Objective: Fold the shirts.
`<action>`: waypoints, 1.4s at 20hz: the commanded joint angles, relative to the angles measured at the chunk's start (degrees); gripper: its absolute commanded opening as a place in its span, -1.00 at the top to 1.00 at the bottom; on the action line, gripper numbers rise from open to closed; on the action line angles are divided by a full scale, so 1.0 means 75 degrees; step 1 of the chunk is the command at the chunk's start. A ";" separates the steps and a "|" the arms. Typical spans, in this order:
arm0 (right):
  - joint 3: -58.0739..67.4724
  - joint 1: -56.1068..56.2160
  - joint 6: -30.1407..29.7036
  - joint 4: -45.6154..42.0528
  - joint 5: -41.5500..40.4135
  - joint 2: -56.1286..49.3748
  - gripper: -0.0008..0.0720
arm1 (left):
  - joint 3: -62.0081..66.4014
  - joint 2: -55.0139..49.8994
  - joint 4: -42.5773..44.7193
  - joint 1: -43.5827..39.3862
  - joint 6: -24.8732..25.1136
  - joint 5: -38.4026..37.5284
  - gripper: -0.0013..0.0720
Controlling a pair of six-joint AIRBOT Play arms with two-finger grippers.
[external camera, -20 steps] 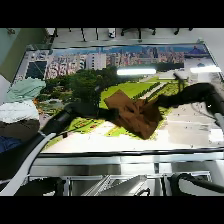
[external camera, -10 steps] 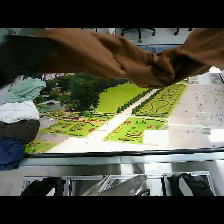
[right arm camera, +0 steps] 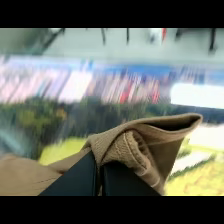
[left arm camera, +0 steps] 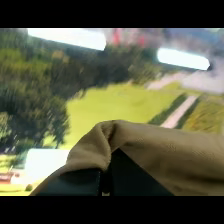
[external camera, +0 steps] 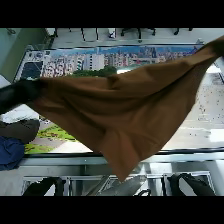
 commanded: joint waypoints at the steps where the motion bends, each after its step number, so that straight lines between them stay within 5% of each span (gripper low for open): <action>1: -0.2337 0.0498 0.0079 0.0216 0.1183 -0.1341 0.92 | -0.1425 -0.1716 0.0102 -0.0458 0.0449 -0.1402 0.92; 4: -0.3657 0.0886 0.0090 0.0248 0.2649 -0.3008 0.91 | -0.1609 -0.3914 0.0096 -0.0822 0.0612 -0.1883 0.92; 9: -0.3506 0.0918 0.0166 0.0525 0.2929 -0.4803 0.88 | -0.0420 -0.6691 0.0085 -0.0892 0.0755 -0.0839 0.92; 11: -0.3182 0.0796 0.0166 0.0490 0.2702 -0.4692 -0.15 | 0.0262 -0.7053 0.0102 -0.0825 0.0758 -0.0364 0.92; 12: -0.2923 0.0638 0.0166 0.0463 0.2282 -0.4555 -0.24 | 0.0627 -0.7114 0.0108 -0.0737 0.0796 -0.0017 0.56; 13: -0.2652 0.0393 0.0172 0.0414 0.1760 -0.4322 -0.24 | 0.1017 -0.7105 0.0099 -0.0603 0.0883 0.0393 -0.72; 14: -0.2509 0.0117 0.0227 0.0417 0.1320 -0.4010 -0.24 | 0.1402 -0.7064 0.0090 -0.0455 0.0883 0.0801 -0.91; 19: -0.4319 -0.0702 0.0382 0.0000 0.0306 -0.1676 -0.26 | 0.1947 -0.6158 0.0087 0.0388 0.0889 0.1839 -0.91; 20: -0.5225 -0.0624 0.0402 0.0143 0.0431 -0.1233 -0.46 | 0.1693 -0.5933 0.0090 0.0484 0.0889 0.1708 -0.91; 21: -0.6167 -0.0452 0.0402 0.0391 0.0731 -0.0889 -0.77 | 0.1343 -0.5712 0.0085 0.0516 0.0889 0.1533 -0.91; 24: -0.7991 0.0533 0.0414 0.0912 0.1751 -0.0694 -0.80 | 0.0408 -0.5397 0.0090 0.0568 0.0889 0.1102 -0.91; 28: -0.8352 0.2296 0.0997 0.1323 0.3209 -0.1332 -0.80 | -0.0102 -0.5485 -0.0047 0.0938 0.0889 0.0402 -0.91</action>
